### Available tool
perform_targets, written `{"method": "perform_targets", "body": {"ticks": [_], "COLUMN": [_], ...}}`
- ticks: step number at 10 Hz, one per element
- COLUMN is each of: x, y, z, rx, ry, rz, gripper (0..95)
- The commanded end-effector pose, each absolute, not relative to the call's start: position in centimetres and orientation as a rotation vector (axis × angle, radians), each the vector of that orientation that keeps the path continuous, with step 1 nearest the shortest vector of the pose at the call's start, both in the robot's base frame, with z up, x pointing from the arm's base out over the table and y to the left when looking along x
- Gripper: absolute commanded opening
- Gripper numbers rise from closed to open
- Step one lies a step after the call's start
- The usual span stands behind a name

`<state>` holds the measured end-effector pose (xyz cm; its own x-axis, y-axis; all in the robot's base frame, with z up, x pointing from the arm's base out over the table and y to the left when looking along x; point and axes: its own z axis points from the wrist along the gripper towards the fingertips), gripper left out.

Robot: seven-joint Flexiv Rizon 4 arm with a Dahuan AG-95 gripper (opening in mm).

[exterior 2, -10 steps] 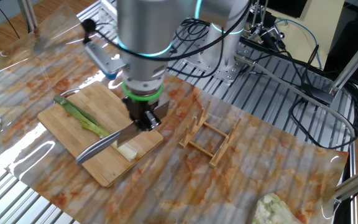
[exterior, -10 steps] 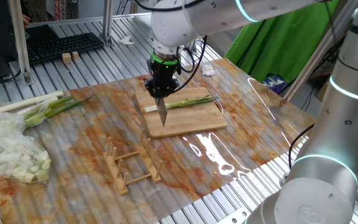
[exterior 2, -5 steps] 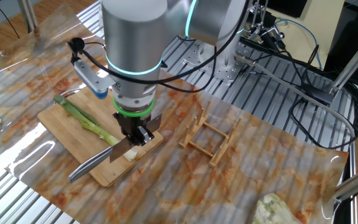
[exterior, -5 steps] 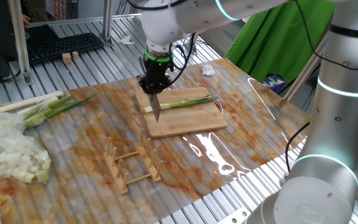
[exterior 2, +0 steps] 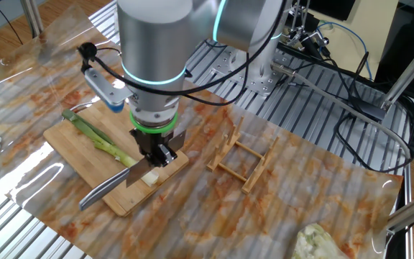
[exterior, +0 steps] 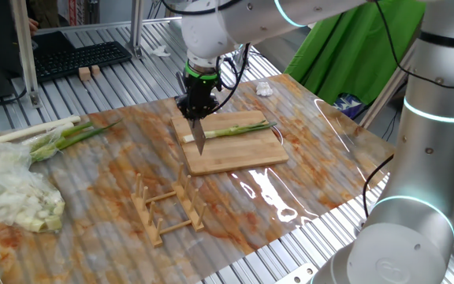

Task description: Chop the scallions

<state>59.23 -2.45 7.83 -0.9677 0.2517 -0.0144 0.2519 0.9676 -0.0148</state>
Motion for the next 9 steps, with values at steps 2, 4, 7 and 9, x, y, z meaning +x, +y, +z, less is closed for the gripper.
{"method": "perform_targets", "body": {"ticks": [2,4,7,9], "x": [59.44,59.61,59.64,59.59], "y": [-2.36,-2.22,-2.2,-2.24], "z": [7.62,7.38,7.32,7.38], "rx": [0.398,0.399,0.407,0.41], "ry": [3.102,3.101,3.099,3.099], "rz": [0.002,0.012,0.01,0.012], "gripper": [0.0,0.0,0.0,0.0]}}
